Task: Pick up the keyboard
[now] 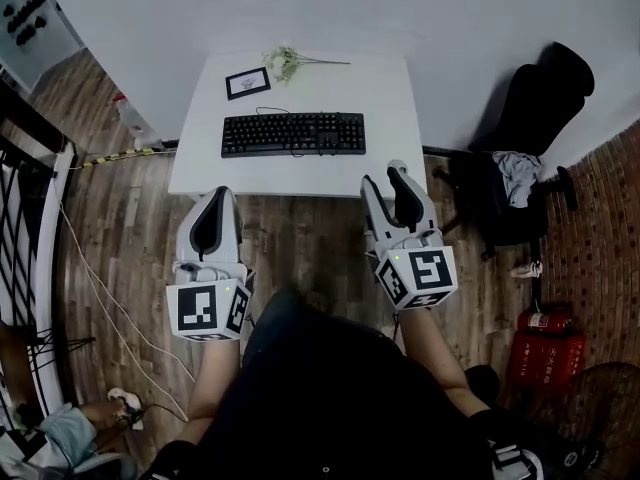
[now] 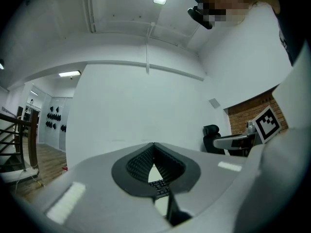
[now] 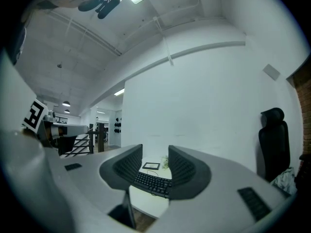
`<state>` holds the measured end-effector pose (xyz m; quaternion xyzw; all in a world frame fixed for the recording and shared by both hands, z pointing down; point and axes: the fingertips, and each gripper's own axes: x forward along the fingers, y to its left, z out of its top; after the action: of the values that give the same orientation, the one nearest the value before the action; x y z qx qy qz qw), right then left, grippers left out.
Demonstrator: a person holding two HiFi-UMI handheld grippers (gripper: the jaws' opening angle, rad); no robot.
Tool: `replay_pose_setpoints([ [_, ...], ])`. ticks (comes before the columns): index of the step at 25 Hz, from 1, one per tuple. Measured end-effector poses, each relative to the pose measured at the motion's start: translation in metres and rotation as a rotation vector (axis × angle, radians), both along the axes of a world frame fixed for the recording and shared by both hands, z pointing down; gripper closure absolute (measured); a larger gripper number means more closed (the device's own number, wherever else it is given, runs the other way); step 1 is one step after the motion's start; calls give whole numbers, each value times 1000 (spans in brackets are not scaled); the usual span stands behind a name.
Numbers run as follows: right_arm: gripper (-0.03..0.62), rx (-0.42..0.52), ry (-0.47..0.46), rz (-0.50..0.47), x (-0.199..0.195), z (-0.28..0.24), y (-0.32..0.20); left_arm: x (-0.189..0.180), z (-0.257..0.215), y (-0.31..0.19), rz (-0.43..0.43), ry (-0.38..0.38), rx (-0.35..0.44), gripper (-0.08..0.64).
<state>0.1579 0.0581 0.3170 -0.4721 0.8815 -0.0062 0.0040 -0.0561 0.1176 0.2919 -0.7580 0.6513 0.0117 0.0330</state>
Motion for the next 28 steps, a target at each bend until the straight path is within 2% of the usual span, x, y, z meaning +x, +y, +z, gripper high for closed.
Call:
replay_pose_setpoints([
  [11, 437, -21, 5, 7, -14, 18, -51, -18, 15, -53, 19, 18, -13, 548],
  [19, 434, -38, 35, 2, -43, 48, -122, -45, 43, -136, 63, 18, -44, 548],
  [28, 434, -137, 82, 71, -62, 96, -209, -82, 83, -239, 124, -4, -107, 549],
])
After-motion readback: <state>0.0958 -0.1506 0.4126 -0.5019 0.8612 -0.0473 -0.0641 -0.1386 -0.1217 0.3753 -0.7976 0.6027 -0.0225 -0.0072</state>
